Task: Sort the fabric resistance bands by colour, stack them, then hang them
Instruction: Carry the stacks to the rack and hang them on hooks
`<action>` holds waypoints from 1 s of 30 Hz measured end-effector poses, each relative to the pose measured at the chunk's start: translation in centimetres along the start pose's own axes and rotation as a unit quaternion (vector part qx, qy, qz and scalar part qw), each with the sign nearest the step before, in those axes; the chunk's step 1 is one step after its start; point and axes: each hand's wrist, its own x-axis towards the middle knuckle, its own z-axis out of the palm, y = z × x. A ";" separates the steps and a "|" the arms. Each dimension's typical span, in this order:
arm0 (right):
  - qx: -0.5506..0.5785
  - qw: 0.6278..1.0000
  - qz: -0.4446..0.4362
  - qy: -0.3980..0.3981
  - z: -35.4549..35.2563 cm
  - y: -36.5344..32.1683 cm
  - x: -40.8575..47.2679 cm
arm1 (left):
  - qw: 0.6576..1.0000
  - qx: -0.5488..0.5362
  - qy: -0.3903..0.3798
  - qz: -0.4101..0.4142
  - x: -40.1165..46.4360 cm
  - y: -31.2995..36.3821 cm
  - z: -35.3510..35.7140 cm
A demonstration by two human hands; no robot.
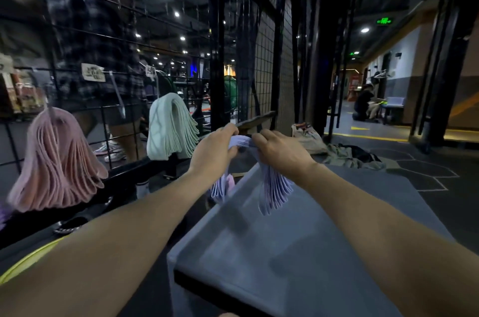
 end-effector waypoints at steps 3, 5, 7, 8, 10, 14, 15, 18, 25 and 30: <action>0.053 0.999 0.005 0.006 0.6 -0.2 1.6 | 1.000 0.026 -0.001 -0.012 1.2 -1.4 -0.4; 0.069 0.997 -0.006 0.023 1.0 -0.4 2.6 | 0.999 0.034 -0.001 -0.018 1.9 -2.3 -0.8; 0.085 0.996 -0.004 0.011 1.0 -0.9 3.9 | 0.999 0.043 -0.003 -0.026 2.5 -3.0 -1.6; 0.099 0.995 -0.001 0.007 1.0 -1.2 4.5 | 0.998 0.047 -0.003 -0.030 2.7 -3.4 -2.2; 0.124 0.992 0.012 0.004 0.8 -2.0 6.1 | 0.998 0.053 0.005 -0.036 3.0 -4.0 -3.7; 0.191 0.981 0.012 0.020 -0.4 -4.4 8.7 | 0.994 0.086 0.027 -0.064 2.6 -5.3 -7.5; 0.209 0.978 0.008 0.025 -0.7 -5.1 9.4 | 0.993 0.090 0.038 -0.073 2.4 -5.7 -8.5; 0.232 0.972 -0.014 0.039 -1.6 -7.4 11.4 | 0.988 0.089 0.088 -0.085 1.5 -6.9 -11.1; 0.216 0.971 -0.040 0.095 -4.2 -11.7 15.8 | 0.967 0.094 0.197 -0.132 0.8 -9.6 -14.8; 0.211 0.971 -0.041 0.104 -3.7 -13.5 17.8 | 0.952 0.153 0.225 -0.137 0.7 -10.8 -15.7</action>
